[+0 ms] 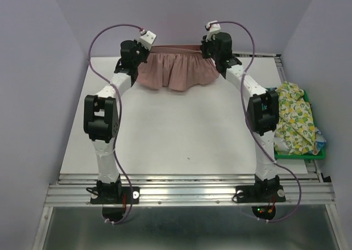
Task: Fold and stack the skirts
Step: Flatten the skirt out
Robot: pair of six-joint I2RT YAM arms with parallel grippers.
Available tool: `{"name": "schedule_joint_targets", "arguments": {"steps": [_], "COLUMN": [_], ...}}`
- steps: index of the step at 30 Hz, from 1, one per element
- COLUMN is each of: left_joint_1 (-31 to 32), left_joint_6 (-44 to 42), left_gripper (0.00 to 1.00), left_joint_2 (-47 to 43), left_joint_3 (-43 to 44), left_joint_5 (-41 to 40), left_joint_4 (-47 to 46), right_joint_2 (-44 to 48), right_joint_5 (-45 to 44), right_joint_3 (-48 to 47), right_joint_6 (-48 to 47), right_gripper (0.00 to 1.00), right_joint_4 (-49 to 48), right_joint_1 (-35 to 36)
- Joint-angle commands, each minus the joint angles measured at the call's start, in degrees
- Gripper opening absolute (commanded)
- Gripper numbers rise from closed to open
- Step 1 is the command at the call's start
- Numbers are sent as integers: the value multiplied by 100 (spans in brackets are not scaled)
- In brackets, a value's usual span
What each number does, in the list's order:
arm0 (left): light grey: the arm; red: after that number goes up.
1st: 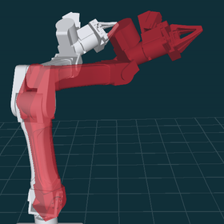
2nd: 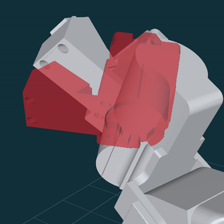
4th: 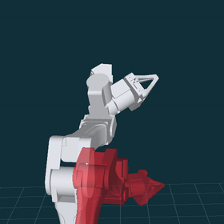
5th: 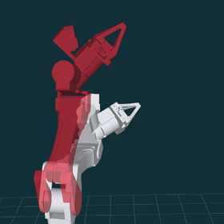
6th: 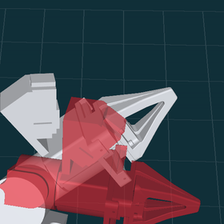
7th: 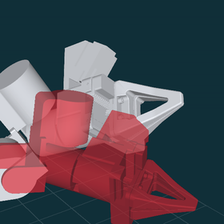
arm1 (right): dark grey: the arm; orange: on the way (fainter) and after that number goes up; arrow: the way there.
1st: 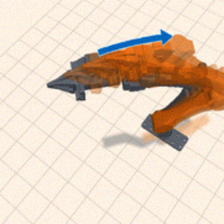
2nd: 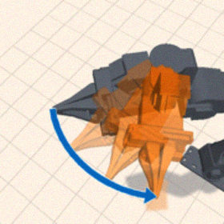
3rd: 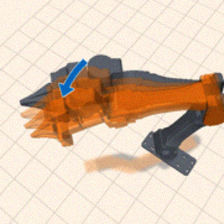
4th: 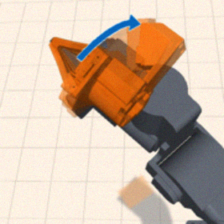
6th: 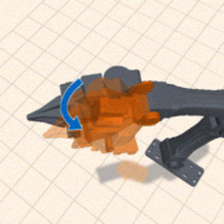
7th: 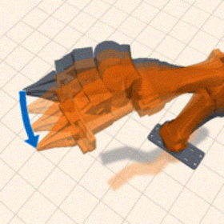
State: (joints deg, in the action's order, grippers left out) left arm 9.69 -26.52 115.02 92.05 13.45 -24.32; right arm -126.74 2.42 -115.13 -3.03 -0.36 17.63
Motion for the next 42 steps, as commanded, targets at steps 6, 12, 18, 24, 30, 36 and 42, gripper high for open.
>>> {"name": "schedule_joint_targets", "arguments": {"steps": [6,12,18,24,30,36,42], "left_joint_1": [-266,-249,-231,-231,-196,-47,41], "left_joint_6": [-28,-573,-898,-785,-836,-1171,-1127], "left_gripper": [0,0,0,0,0,0,0], "left_joint_2": [969,400,-454,-964,-1351,-1132,-886], "left_joint_3": [1405,-226,-1997,-2929,-3176,-2606,-2201], "left_joint_5": [-1608,-1372,-1011,-1047,-862,-1064,-1038], "left_joint_4": [-1142,-2390,-3123,-3360,-3193,-2966,-2939], "right_joint_2": [-1108,-188,913,1230,1424,1336,1591], "right_joint_5": [-1507,-717,-303,-13,338,198,523], "right_joint_3": [-1592,529,2607,3102,2962,2646,3049], "right_joint_6": [-382,-680,-901,-840,-805,-761,-936], "right_gripper": [1,1,1,1,1,1,1], "right_joint_4": [-1032,-2132,-2662,-2321,-1810,-1196,-1063], "right_joint_1": [-506,-506,-331,-277,-277,-277,-277]}}
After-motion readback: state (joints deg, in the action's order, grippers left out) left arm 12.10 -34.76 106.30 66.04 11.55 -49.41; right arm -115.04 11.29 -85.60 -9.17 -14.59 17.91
